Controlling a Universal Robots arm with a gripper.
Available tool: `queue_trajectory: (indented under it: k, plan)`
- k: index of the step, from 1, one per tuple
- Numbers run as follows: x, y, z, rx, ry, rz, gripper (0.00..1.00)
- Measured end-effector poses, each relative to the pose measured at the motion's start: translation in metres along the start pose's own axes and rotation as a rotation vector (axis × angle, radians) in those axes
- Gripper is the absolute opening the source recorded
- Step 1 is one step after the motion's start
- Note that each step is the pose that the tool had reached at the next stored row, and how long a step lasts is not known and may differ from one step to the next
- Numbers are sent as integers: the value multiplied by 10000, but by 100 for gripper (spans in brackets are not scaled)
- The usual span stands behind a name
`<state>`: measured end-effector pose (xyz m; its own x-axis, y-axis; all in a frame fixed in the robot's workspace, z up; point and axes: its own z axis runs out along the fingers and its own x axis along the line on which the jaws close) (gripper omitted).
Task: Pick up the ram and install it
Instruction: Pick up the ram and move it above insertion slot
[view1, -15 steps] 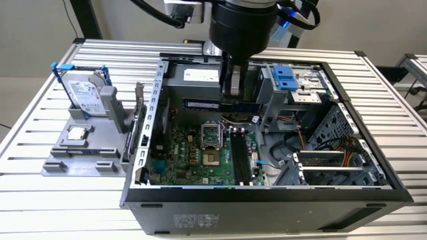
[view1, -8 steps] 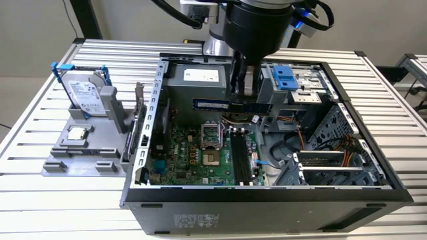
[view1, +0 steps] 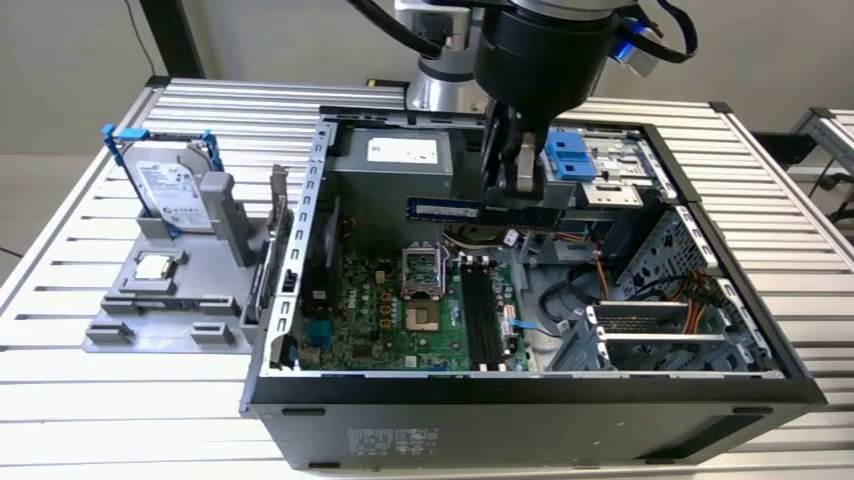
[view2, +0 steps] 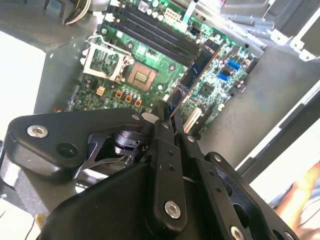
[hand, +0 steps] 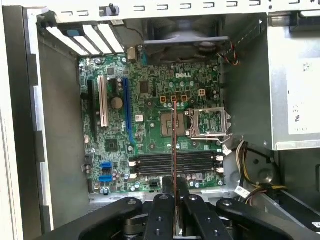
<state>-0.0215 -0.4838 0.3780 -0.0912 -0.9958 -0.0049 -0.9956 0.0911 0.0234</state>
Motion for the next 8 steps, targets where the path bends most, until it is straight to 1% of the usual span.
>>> queue_trajectory:
  k: [8]
  plan:
    - [-16,-174,-4,-16,2,0,0]
